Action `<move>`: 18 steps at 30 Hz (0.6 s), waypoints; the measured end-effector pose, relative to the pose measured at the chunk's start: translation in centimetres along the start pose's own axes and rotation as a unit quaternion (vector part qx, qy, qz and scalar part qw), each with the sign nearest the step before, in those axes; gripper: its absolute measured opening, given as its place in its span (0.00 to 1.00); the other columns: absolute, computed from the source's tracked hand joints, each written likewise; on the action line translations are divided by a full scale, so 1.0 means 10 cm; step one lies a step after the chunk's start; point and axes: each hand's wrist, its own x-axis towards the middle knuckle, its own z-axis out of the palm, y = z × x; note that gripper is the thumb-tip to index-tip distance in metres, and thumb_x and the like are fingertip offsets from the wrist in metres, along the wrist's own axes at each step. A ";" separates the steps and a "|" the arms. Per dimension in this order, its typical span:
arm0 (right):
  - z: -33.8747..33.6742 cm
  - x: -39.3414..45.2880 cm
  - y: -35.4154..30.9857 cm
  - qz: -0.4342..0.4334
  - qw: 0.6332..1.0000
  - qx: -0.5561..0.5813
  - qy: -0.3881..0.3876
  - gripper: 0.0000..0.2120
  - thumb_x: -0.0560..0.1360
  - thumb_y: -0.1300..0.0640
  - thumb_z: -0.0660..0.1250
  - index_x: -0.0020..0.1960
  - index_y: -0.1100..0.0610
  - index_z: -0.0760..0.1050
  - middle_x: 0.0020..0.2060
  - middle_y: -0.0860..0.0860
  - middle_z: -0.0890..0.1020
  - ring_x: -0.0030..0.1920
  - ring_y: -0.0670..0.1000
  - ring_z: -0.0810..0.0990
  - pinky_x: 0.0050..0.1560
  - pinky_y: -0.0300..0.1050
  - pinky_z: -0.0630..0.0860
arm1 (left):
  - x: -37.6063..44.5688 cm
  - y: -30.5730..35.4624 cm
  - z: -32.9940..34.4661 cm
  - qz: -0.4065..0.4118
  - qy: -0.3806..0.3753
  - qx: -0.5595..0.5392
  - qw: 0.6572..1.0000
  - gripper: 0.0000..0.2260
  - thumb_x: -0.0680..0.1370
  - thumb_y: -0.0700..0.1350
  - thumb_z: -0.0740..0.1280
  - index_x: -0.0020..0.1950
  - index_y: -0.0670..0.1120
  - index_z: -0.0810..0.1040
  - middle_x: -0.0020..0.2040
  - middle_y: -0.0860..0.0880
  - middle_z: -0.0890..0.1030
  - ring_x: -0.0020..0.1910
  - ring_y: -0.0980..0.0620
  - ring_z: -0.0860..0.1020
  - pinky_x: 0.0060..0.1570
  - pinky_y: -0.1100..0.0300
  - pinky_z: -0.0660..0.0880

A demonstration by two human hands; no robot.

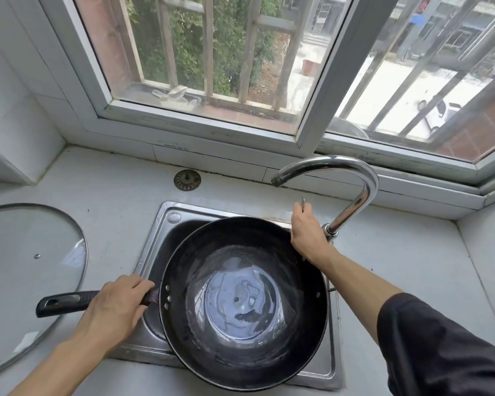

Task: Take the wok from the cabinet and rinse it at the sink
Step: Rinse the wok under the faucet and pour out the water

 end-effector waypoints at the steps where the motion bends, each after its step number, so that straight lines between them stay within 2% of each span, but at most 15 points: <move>1: 0.00 0.00 0.00 -0.002 1.000 -0.003 0.001 0.16 0.70 0.75 0.61 0.52 0.61 0.64 0.50 0.61 0.68 0.33 0.58 0.68 0.35 0.52 0.67 | 0.00 -0.01 0.01 0.000 0.001 -0.001 1.000 0.23 0.59 0.43 0.82 0.51 0.51 0.78 0.42 0.53 0.77 0.35 0.47 0.77 0.33 0.50 0.77; 6: 0.00 -0.01 0.01 -0.011 1.000 -0.005 0.007 0.16 0.70 0.76 0.62 0.51 0.60 0.64 0.49 0.60 0.67 0.33 0.57 0.68 0.35 0.51 0.67 | -0.01 -0.01 0.02 0.000 0.009 0.000 1.000 0.24 0.60 0.43 0.81 0.52 0.51 0.79 0.42 0.53 0.78 0.35 0.47 0.77 0.33 0.50 0.77; 11: 0.01 -0.02 0.00 -0.011 1.000 -0.011 0.009 0.17 0.69 0.76 0.63 0.51 0.60 0.64 0.50 0.59 0.67 0.29 0.53 0.62 0.35 0.51 0.65 | 0.00 -0.03 0.03 0.002 0.012 0.003 1.000 0.24 0.60 0.43 0.81 0.53 0.50 0.79 0.43 0.52 0.78 0.36 0.47 0.77 0.33 0.49 0.77; 18: 0.01 -0.01 0.01 -0.023 1.000 -0.015 0.006 0.18 0.68 0.77 0.62 0.52 0.61 0.65 0.51 0.60 0.67 0.32 0.56 0.66 0.35 0.50 0.66 | -0.01 0.02 -0.01 0.022 0.039 0.006 0.999 0.25 0.57 0.41 0.83 0.51 0.49 0.80 0.41 0.52 0.79 0.35 0.47 0.78 0.32 0.51 0.77</move>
